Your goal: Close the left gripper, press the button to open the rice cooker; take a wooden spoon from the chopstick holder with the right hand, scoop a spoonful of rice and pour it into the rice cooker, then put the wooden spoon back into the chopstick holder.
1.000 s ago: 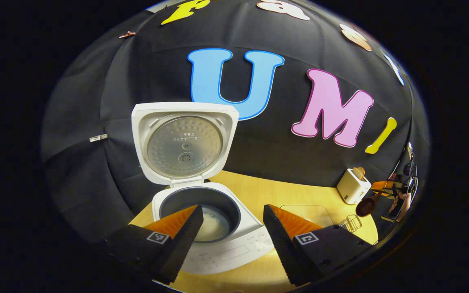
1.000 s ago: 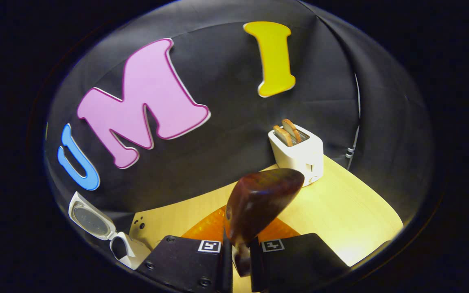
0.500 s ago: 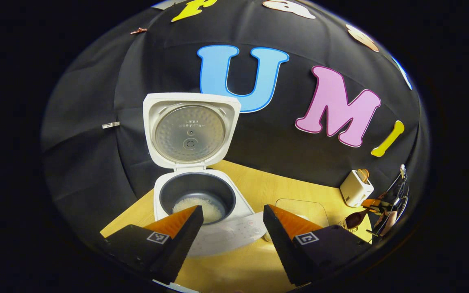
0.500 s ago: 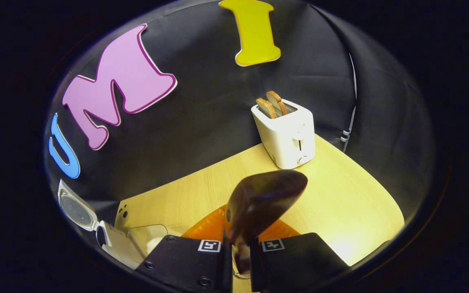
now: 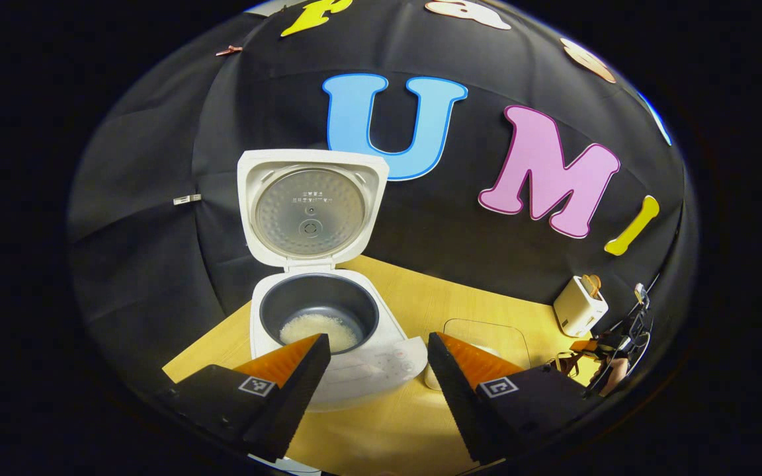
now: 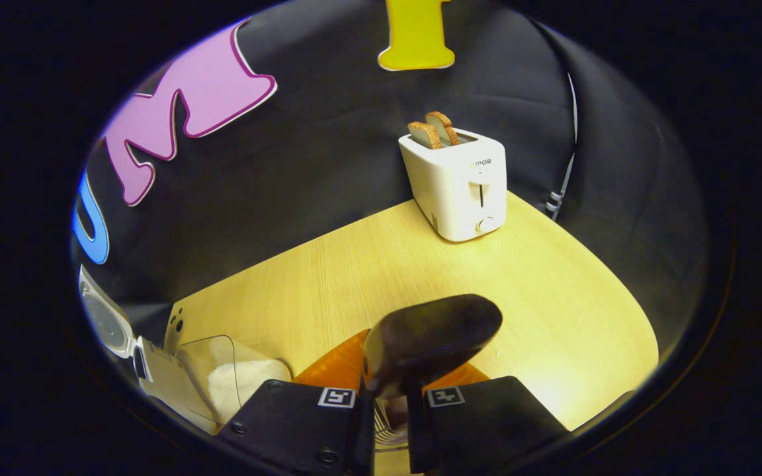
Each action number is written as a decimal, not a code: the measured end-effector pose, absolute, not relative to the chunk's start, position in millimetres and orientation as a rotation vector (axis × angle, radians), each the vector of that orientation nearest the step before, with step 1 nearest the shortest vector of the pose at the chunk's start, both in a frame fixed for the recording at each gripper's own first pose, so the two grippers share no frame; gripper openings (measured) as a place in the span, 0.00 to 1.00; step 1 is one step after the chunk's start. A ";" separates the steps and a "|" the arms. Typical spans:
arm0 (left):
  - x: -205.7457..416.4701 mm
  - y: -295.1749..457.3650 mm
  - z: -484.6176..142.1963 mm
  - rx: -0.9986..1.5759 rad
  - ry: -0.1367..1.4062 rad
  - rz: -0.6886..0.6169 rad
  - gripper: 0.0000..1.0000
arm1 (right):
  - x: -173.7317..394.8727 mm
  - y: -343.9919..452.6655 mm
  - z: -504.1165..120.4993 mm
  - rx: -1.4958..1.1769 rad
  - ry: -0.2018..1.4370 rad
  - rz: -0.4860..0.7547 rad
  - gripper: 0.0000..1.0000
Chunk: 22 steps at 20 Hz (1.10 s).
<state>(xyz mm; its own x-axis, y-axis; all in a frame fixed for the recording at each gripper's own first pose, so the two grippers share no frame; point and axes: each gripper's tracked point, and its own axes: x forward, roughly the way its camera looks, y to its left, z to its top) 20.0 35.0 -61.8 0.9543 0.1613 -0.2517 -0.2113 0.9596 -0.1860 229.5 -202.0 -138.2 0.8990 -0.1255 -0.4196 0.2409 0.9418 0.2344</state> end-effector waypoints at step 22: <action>72.5 160.7 95.9 -0.123 -0.027 0.252 0.96 | 84.7 -245.4 -120.0 0.275 0.343 -0.433 0.99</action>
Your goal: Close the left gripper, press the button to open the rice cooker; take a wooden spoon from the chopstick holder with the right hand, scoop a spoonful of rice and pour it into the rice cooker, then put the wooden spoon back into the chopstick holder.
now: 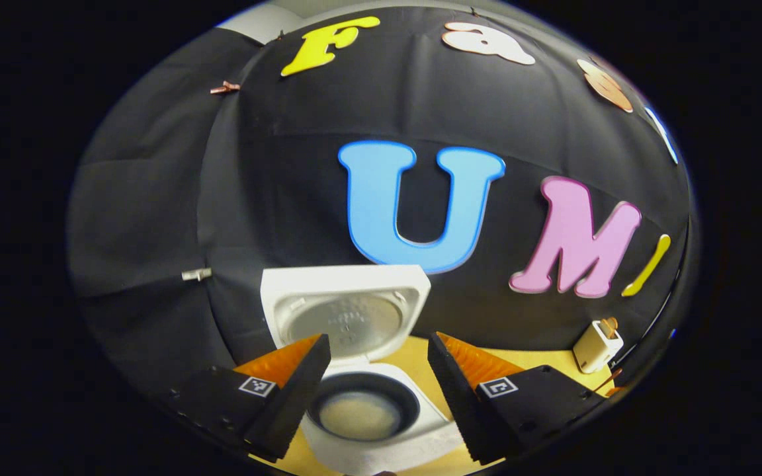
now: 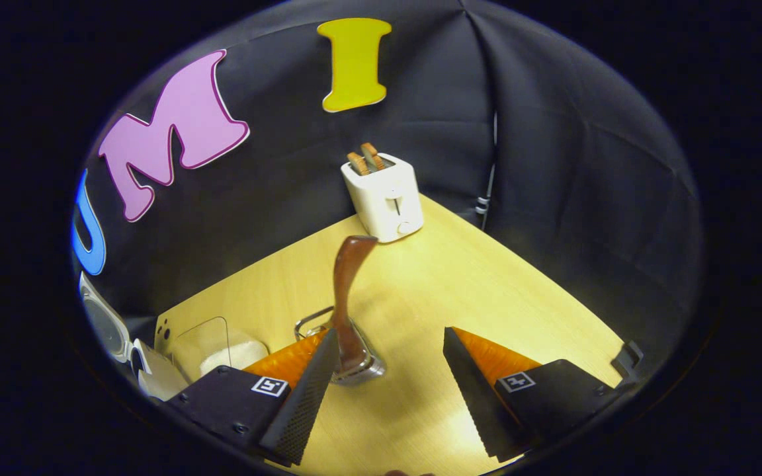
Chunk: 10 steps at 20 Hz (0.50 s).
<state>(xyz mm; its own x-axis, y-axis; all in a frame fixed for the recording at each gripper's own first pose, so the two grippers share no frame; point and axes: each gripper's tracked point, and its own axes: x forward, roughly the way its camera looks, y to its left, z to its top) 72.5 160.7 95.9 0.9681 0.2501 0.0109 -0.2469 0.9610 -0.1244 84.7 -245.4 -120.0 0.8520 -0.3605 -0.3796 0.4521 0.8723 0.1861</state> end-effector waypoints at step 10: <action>172.9 249.3 149.1 -0.089 0.001 0.217 0.95 | 16.4 -241.5 -79.2 0.178 0.248 -0.562 0.99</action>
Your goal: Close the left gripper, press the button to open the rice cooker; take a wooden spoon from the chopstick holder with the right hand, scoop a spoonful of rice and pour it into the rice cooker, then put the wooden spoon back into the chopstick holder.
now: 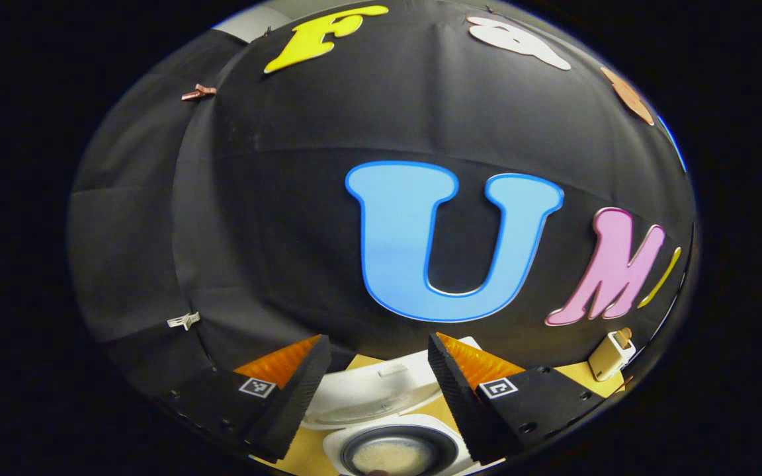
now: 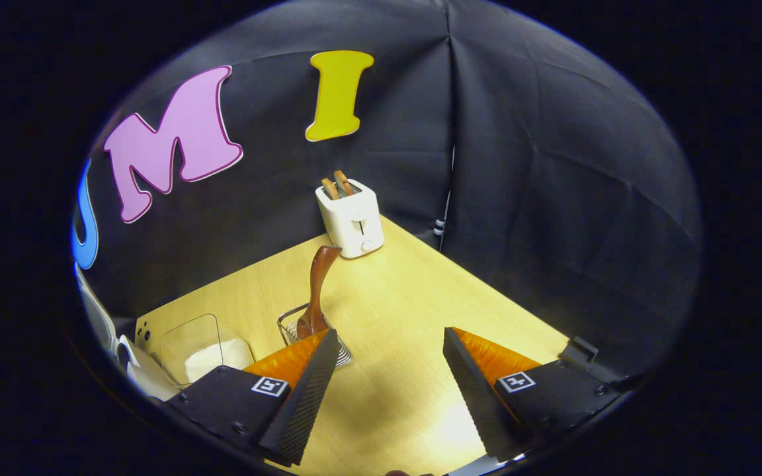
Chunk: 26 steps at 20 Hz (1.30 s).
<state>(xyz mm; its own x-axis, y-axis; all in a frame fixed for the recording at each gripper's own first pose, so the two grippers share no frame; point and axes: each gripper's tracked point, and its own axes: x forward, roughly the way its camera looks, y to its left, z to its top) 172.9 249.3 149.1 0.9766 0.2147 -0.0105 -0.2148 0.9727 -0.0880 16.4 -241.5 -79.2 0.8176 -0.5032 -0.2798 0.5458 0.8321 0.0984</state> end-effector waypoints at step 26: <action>157.0 170.4 8.6 -0.424 0.433 -0.067 0.98 | -24.1 -150.9 -110.1 0.207 0.273 -0.512 0.99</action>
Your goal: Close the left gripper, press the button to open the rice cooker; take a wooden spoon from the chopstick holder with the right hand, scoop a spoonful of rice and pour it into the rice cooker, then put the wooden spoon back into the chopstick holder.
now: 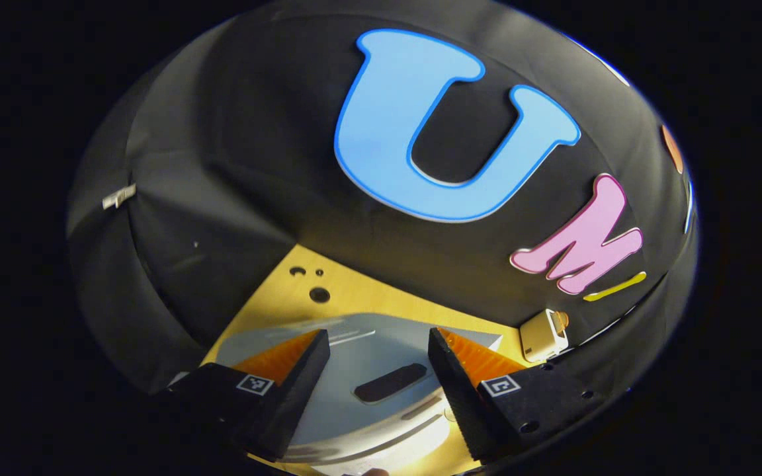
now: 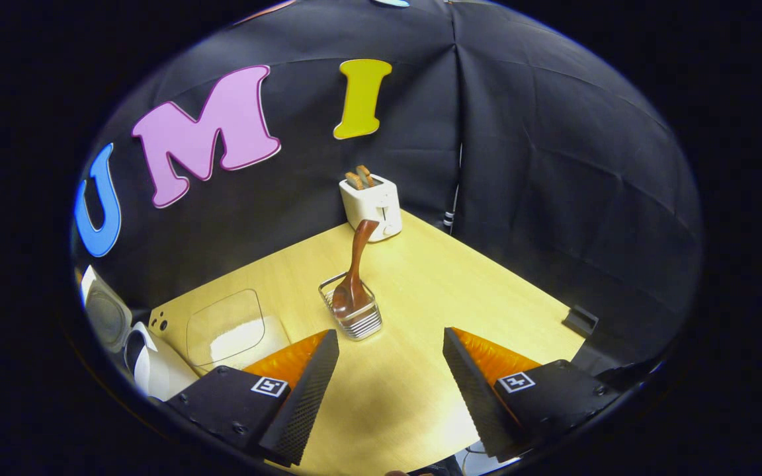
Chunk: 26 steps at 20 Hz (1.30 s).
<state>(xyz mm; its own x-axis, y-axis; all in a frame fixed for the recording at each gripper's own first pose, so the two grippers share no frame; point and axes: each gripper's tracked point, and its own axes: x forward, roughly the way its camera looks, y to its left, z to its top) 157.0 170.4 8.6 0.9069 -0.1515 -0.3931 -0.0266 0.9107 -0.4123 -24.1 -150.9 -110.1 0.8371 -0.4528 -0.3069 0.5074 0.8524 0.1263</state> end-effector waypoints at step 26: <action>122.0 115.6 -130.1 -0.018 0.337 0.212 0.99 | 33.3 -108.1 -152.6 -0.044 0.434 -0.089 0.99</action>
<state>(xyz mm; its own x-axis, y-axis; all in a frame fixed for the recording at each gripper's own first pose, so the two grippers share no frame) 122.0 115.6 -130.1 0.9216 0.2037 -0.3304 -0.2097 0.9776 0.0178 33.3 -108.1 -152.6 0.9036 -0.0952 -0.4176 0.0764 0.9952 -0.0615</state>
